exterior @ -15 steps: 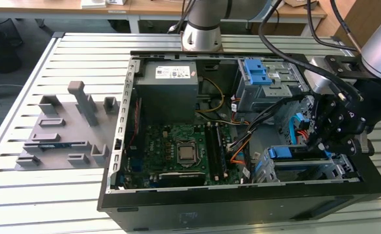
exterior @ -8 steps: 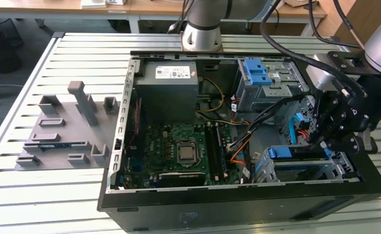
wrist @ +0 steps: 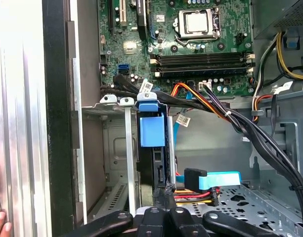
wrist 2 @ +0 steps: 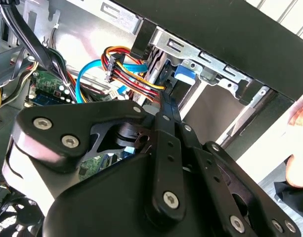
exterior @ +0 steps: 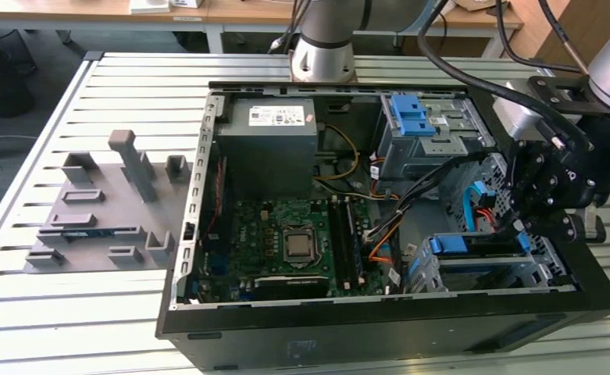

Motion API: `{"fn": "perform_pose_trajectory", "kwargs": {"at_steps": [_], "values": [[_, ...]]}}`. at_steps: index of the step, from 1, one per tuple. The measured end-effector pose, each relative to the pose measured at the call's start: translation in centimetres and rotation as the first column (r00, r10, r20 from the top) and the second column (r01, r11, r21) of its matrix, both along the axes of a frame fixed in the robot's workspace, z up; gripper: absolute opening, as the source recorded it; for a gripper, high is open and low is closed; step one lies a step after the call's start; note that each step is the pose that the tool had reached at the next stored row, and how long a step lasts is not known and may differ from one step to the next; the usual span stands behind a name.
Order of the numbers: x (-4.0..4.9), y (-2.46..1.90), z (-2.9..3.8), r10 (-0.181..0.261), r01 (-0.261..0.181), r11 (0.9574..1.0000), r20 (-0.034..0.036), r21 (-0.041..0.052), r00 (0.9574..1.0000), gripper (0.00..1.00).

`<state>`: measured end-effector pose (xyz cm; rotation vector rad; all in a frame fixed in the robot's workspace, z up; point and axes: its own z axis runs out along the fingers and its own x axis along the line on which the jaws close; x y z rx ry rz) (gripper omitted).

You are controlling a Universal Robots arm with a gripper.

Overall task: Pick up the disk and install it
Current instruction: 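Insert the first disk wire, then insert the second disk wire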

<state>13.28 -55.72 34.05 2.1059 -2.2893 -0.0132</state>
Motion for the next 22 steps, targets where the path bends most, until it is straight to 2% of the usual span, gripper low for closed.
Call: {"fn": "perform_pose_trajectory", "kwargs": {"at_steps": [16,19,21,22], "values": [[-0.02,0.0,0.05,0.0,0.0,1.0,0.0012,0.0,1.0,0.11],[-0.08,0.0,0.03,0.0,0.0,1.0,0.0077,0.0,1.0,0.11],[-0.24,0.0,0.03,0.0,0.0,1.0,0.0198,0.0,0.9998,0.11],[-0.28,-0.01,0.02,0.0,0.0,1.0,0.0231,0.0,0.9997,0.11]]}}
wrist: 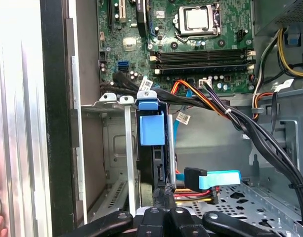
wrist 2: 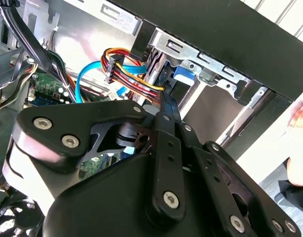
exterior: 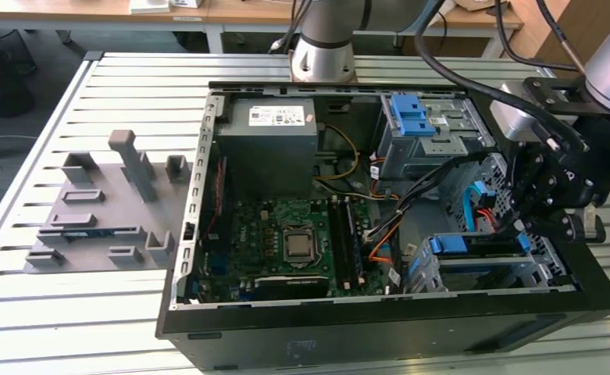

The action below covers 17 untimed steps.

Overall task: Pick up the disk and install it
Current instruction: 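Insert the second disk wire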

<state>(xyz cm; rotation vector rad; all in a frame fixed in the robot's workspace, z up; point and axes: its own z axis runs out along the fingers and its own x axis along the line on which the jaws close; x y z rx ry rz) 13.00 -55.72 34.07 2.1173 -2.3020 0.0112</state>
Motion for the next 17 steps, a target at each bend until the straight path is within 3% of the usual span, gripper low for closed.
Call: {"fn": "perform_pose_trajectory", "kwargs": {"at_steps": [5,12,17], "values": [[0.0,0.01,0.02,0.0,0.0,1.0,0.0008,-0.0001,1.0,0.11],[-0.04,0.0,0.99,0.0,0.0,1.0,0.0009,0.0001,1.0,0.11],[-0.23,0.01,1.01,0.0,0.0,1.0,0.0008,-0.0002,1.0,0.11]]}}
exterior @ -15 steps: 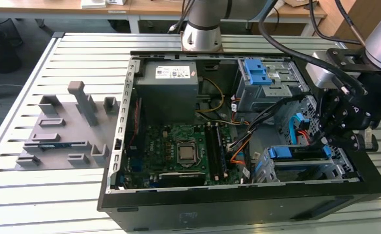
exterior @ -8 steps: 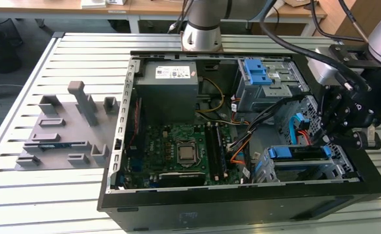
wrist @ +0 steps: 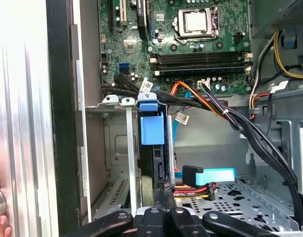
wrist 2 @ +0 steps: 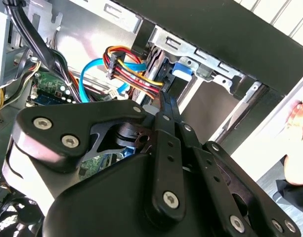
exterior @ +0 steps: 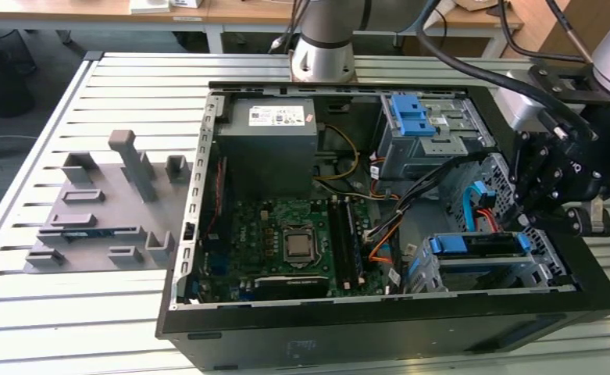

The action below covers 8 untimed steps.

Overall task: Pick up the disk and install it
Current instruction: 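Insert the second disk wire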

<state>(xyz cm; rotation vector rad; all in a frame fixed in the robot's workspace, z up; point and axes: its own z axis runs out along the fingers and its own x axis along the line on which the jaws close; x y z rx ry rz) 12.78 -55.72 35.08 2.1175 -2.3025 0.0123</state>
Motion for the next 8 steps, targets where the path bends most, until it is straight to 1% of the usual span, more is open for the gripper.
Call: {"fn": "perform_pose_trajectory", "kwargs": {"at_steps": [8], "values": [[-1.65,0.0,-0.01,0.0,0.0,1.0,0.0003,0.0002,1.0,0.11]]}}
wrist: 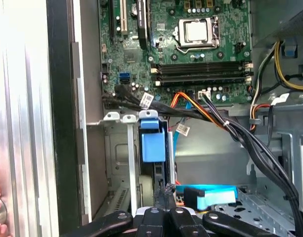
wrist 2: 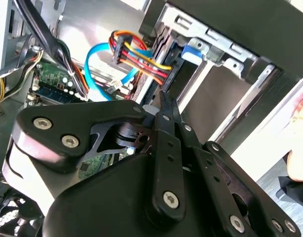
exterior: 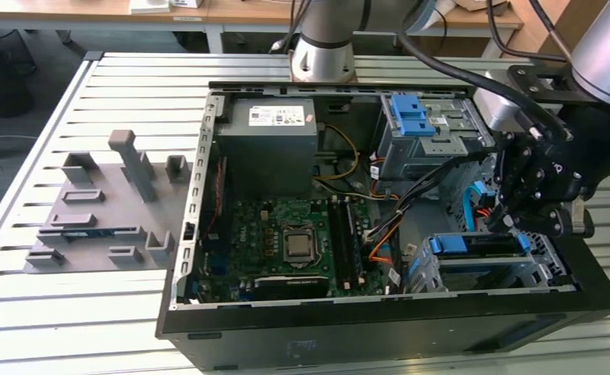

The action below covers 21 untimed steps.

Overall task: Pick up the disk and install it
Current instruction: 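Insert the second disk wire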

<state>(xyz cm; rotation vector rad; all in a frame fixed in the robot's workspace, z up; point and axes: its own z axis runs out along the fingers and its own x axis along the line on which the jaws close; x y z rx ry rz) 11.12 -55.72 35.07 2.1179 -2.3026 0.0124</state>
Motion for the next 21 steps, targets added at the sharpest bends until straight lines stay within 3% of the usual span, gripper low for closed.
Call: {"fn": "perform_pose_trajectory", "kwargs": {"at_steps": [5,12,21], "values": [[-0.46,-0.01,0.16,0.0,0.0,1.0,0.0004,-0.0001,1.0,0.11],[-0.52,0.0,1.14,0.0,0.0,1.0,0.0004,0.0001,1.0,0.11],[-1.37,0.0,1.24,0.0,0.0,1.0,0.0007,0.0001,1.0,0.11]]}}
